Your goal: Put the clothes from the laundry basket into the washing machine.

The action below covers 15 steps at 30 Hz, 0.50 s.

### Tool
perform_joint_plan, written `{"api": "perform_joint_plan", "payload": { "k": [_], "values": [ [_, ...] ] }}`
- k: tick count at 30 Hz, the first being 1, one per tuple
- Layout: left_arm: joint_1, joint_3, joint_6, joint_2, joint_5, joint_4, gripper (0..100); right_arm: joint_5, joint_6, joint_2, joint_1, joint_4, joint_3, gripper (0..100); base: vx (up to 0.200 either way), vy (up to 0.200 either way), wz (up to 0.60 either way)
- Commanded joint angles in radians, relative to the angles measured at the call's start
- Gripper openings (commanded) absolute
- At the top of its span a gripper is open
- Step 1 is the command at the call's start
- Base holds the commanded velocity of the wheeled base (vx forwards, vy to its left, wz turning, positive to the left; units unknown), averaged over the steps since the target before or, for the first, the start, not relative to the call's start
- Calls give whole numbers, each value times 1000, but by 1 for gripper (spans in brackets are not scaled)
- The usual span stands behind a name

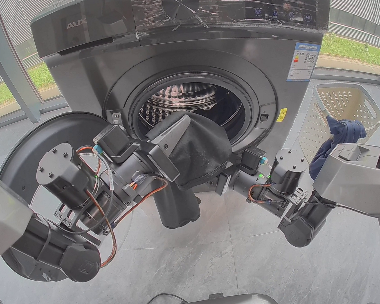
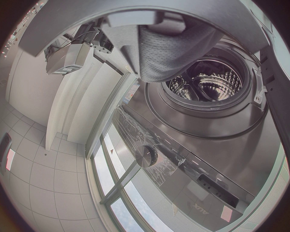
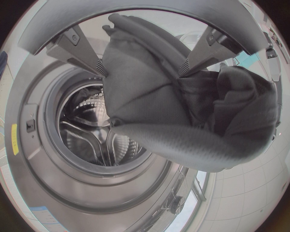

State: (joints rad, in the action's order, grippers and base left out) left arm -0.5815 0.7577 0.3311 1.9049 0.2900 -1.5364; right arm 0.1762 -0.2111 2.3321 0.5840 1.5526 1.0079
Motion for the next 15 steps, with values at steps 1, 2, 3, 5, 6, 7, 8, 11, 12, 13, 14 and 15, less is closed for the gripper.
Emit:
{"api": "perform_joint_plan", "payload": {
  "k": [1, 2, 3, 5, 6, 7, 8, 11, 12, 13, 14, 15],
  "values": [
    [0, 2, 0, -1, 0, -1, 0, 0, 25, 70, -9, 3, 106, 100, 0, 0, 0],
    [2, 2, 0, -3, 0, -1, 0, 0, 29, 88, -10, 0, 135, 100, 0, 0, 0],
    [2, 2, 0, -3, 0, -1, 0, 0, 29, 88, -10, 0, 135, 100, 0, 0, 0],
    [3, 3, 0, -4, 0, -1, 0, -1, 32, 92, -10, 4, 141, 100, 0, 0, 0],
    [5, 3, 0, -4, 0, -1, 0, -1, 32, 92, -9, 8, 144, 0, 0, 0, 0],
    [5, 3, 0, -4, 0, -1, 0, -3, 32, 92, -10, 9, 147, 0, 0, 0, 0],
    [5, 3, 0, -4, 0, -1, 0, -3, 32, 92, -10, 9, 147, 0, 0, 0, 0],
    [8, 5, 0, 0, 0, -1, 0, -3, 30, 76, -12, 9, 149, 0, 0, 0, 0],
    [8, 5, 0, 2, 0, -1, 0, -3, 30, 75, -13, 9, 147, 0, 0, 0, 0],
    [9, 5, 0, 5, 0, -4, 0, -3, 30, 65, -15, 11, 141, 0, 0, 0, 0],
    [9, 5, 0, 6, 0, -4, 0, -3, 30, 59, -15, 9, 138, 0, 0, 0, 0],
    [12, 5, 0, 8, 0, -7, 0, -4, 30, 53, -16, 11, 130, 0, 0, 0, 0]
  ]
}}
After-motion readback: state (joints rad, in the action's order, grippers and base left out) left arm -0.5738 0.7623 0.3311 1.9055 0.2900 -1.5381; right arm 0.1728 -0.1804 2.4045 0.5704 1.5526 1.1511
